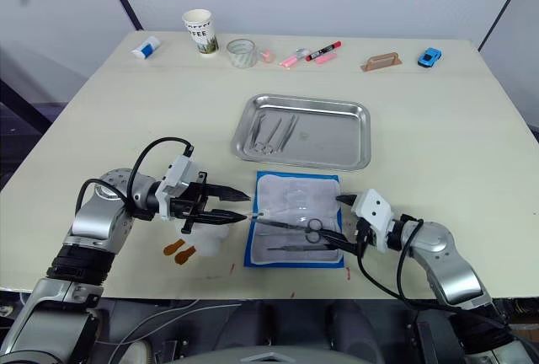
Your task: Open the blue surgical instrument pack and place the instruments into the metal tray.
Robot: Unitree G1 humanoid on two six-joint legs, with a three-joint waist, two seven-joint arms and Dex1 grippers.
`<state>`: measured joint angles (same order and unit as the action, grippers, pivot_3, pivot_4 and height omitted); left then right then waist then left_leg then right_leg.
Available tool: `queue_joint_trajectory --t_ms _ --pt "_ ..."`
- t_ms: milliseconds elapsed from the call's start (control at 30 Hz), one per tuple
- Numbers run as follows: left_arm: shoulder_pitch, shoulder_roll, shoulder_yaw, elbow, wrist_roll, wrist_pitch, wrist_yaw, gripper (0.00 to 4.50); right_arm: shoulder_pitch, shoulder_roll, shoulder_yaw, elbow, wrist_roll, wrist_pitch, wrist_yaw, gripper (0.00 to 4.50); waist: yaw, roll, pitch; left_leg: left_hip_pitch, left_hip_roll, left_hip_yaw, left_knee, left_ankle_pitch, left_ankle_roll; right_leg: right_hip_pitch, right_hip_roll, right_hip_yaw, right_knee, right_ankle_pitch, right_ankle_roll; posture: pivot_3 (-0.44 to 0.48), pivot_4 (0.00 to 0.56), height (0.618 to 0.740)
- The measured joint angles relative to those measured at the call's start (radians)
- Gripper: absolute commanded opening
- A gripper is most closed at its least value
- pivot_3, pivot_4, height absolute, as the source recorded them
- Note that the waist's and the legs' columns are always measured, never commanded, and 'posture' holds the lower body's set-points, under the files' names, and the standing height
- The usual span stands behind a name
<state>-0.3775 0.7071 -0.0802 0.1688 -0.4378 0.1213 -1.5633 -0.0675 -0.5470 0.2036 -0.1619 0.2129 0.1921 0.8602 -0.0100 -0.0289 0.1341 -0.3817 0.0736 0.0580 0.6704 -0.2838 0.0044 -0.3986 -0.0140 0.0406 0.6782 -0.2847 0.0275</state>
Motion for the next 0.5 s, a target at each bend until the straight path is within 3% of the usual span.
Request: queue_joint_trajectory --t_ms 500 --pt "0.003 0.000 0.001 -0.001 -0.041 -0.003 -0.002 1.91 0.008 -0.008 -0.031 -0.043 0.047 0.046 0.021 4.50 0.000 0.002 0.004 -0.006 0.000 0.000 0.000 0.000 0.000 -0.006 0.000 0.000 0.001 0.000 0.000 0.000 0.150 0.718"
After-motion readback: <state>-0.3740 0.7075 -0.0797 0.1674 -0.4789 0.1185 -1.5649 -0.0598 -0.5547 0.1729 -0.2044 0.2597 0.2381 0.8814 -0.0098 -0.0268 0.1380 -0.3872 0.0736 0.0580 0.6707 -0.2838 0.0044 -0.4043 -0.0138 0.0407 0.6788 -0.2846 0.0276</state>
